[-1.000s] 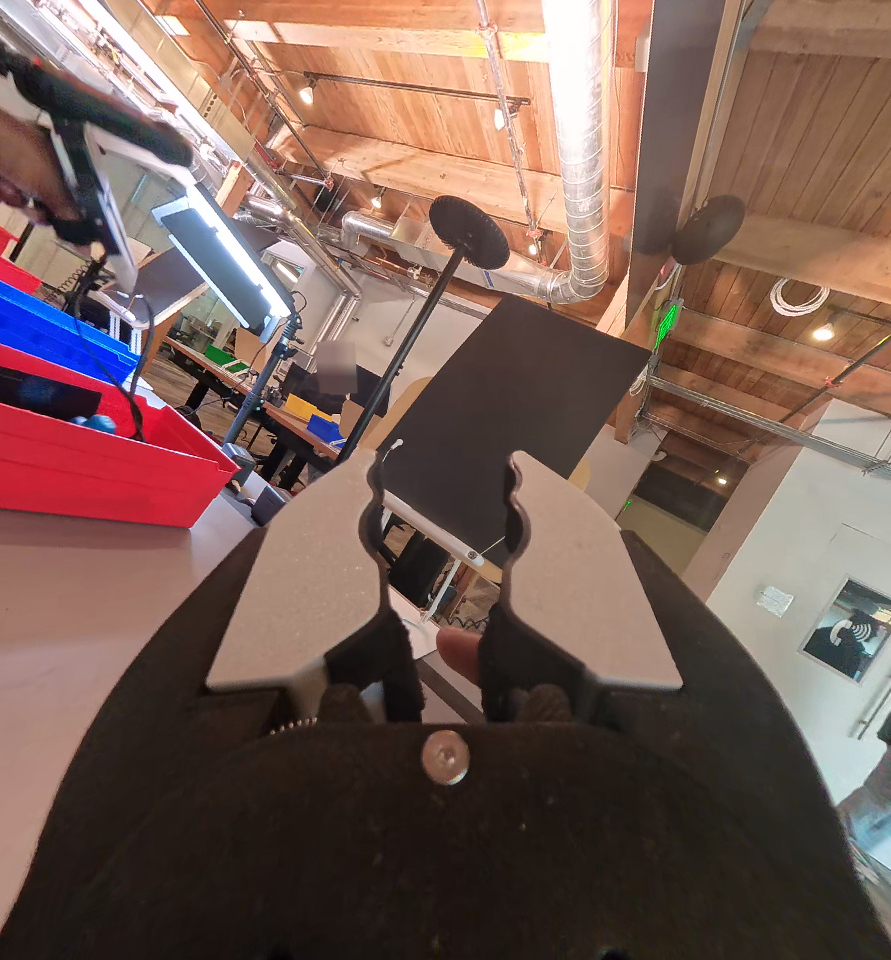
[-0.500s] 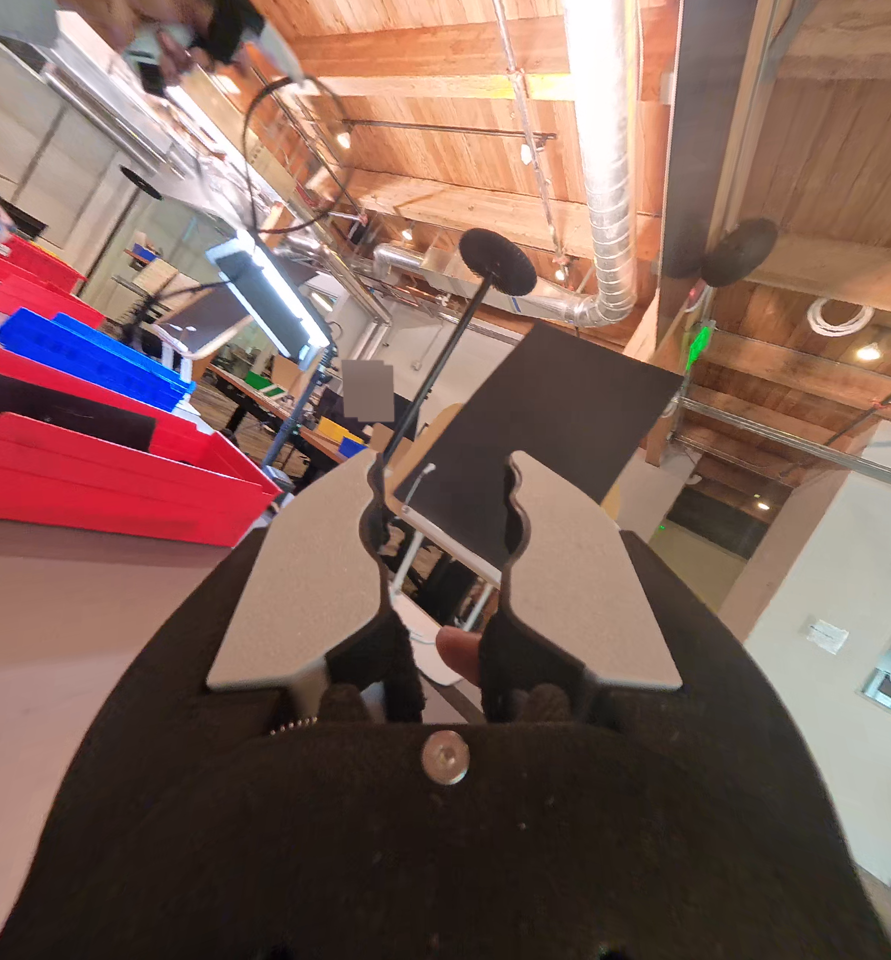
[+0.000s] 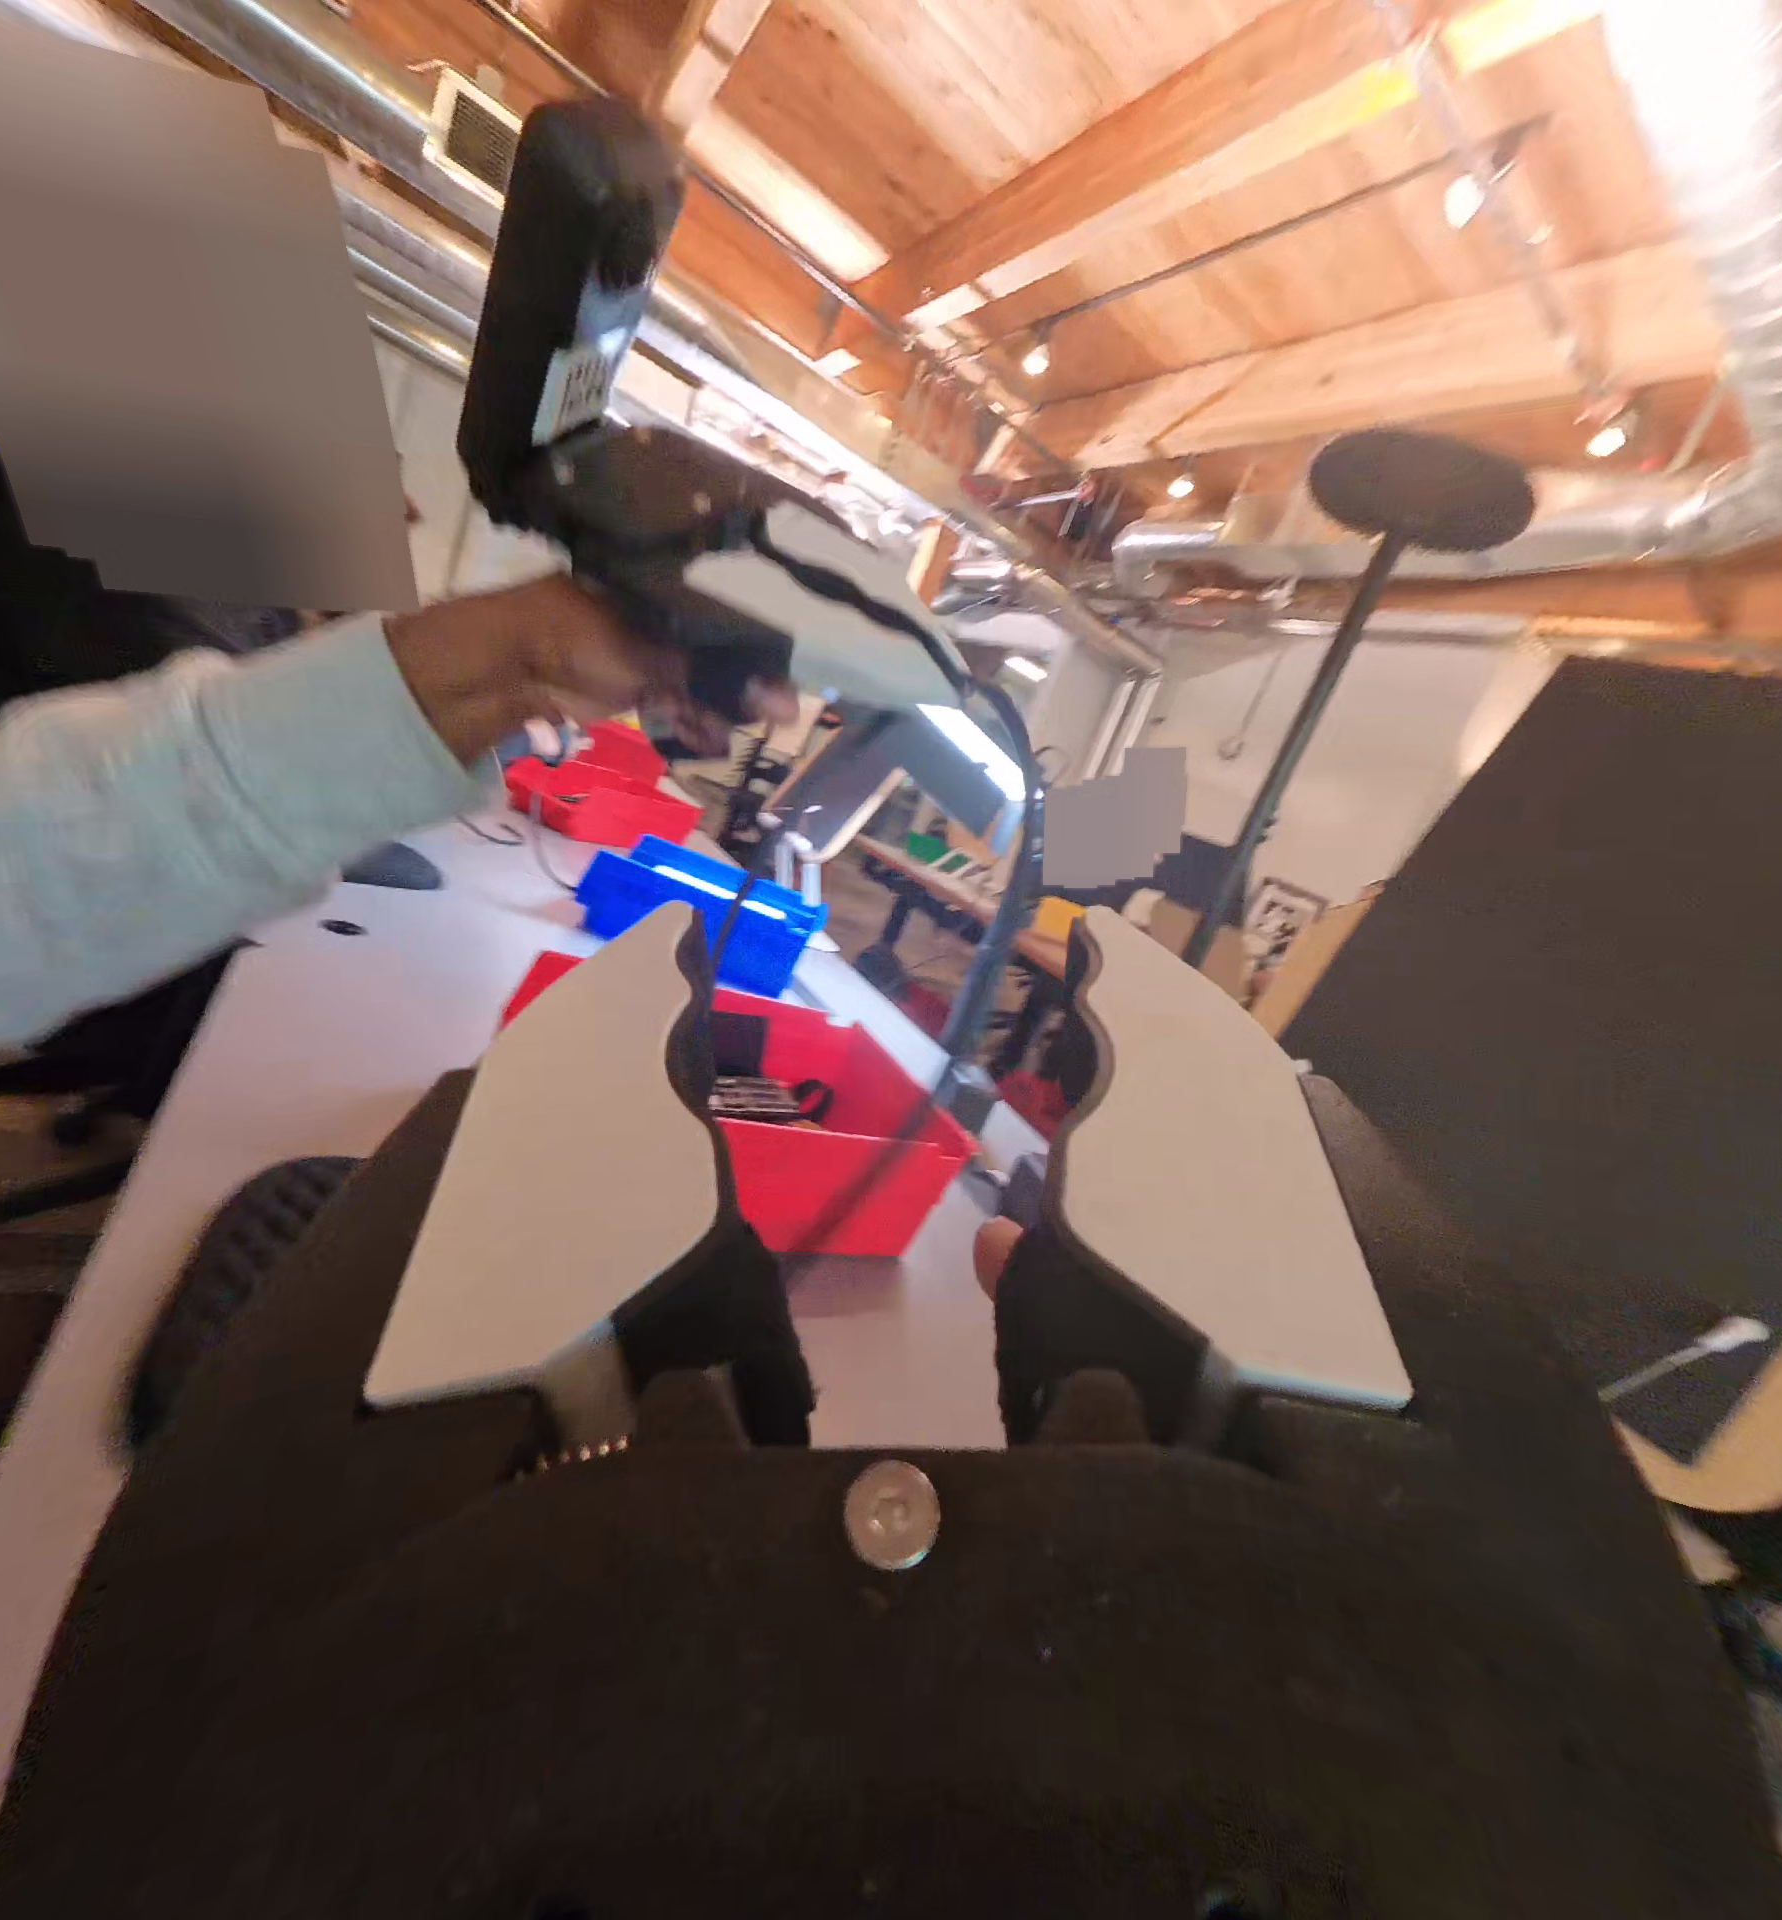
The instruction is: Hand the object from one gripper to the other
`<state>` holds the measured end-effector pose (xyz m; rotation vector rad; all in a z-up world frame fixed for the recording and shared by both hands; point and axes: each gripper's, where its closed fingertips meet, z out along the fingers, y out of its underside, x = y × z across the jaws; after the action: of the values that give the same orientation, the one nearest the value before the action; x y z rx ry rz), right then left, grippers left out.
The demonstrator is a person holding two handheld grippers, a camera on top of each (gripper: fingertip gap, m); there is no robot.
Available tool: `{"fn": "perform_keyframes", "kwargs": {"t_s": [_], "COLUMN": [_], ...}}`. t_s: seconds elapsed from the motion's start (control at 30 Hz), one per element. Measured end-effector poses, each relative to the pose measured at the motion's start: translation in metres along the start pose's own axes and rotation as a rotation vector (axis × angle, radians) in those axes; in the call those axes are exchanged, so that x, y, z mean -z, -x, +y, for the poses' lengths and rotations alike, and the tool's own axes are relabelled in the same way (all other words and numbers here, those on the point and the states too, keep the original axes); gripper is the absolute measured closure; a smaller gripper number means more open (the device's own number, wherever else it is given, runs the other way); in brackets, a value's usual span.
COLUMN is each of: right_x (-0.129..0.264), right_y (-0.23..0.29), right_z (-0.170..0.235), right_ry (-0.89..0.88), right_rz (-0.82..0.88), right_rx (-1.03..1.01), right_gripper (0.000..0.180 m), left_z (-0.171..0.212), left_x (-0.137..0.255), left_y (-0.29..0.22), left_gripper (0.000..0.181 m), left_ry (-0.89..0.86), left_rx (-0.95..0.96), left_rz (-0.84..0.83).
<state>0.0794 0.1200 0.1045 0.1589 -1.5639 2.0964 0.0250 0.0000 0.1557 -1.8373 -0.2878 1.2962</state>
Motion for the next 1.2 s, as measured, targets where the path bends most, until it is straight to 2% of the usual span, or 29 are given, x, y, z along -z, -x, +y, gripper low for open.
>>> {"fn": "perform_keyframes", "kwargs": {"t_s": [0.13,0.23,0.33,0.4,0.47,0.57,0.63,0.73,0.83,0.93,1.0,1.07,1.13,1.2], "right_x": [-0.018,-0.01,-0.002,-0.005,-0.014,-0.027,-0.029,-0.029,-0.025,-0.028,-0.028,-0.03,-0.032,-0.033], "right_y": [-0.007,-0.004,0.029,0.049,0.061,0.045,0.02,-0.006,-0.023,-0.031,-0.034,-0.032,-0.028,-0.02], "right_z": [0.0,0.001,0.013,0.035,0.061,0.086,0.092,0.089,0.082,0.084,0.082,0.083,0.081,0.072], "right_ry": [0.067,0.054,-0.005,-0.041,-0.071,-0.192,-0.287,-0.346,-0.357,-0.29,-0.282,-0.227,-0.157,-0.101], "right_rz": [-0.022,-0.01,-0.136,-0.178,-0.192,-0.19,-0.183,-0.138,-0.102,-0.087,-0.103,-0.105,-0.113,-0.173], "right_rx": [-0.06,-0.14,-0.564,-0.879,-1.167,-1.606,-1.74,-1.726,-1.692,-1.666,-1.662,-1.614,-1.513,-1.355], "right_gripper": [0.117,0.133,0.129,0.099,0.084,0.075,0.075,0.077,0.094,0.11,0.133,0.169,0.176,0.177], "left_z": [0.016,0.033,0.039,0.036,0.031,0.024,0.024,0.031,0.047,0.054,0.064,0.076,0.08,0.082], "left_x": [-0.016,-0.02,-0.019,-0.014,-0.008,0.006,0.016,0.029,0.037,0.041,0.038,0.032,0.025,0.023], "left_y": [-0.028,-0.024,-0.024,-0.026,-0.033,-0.046,-0.057,-0.074,-0.096,-0.13,-0.151,-0.172,-0.203,-0.233], "left_gripper": [0.177,0.177,0.177,0.177,0.177,0.177,0.177,0.177,0.177,0.178,0.177,0.177,0.175,0.16], "left_ry": [0.0,0.036,0.003,-0.045,-0.097,-0.162,-0.185,-0.219,-0.24,-0.299,-0.26,-0.206,-0.216,-0.242], "left_rx": [0.009,0.079,0.184,0.242,0.263,0.242,0.216,0.17,0.126,0.063,-0.01,-0.063,-0.085,0.006], "left_rz": [-0.06,-0.16,-0.211,-0.239,-0.251,-0.282,-0.294,-0.317,-0.318,-0.283,-0.274,-0.244,-0.119,0.099]}}
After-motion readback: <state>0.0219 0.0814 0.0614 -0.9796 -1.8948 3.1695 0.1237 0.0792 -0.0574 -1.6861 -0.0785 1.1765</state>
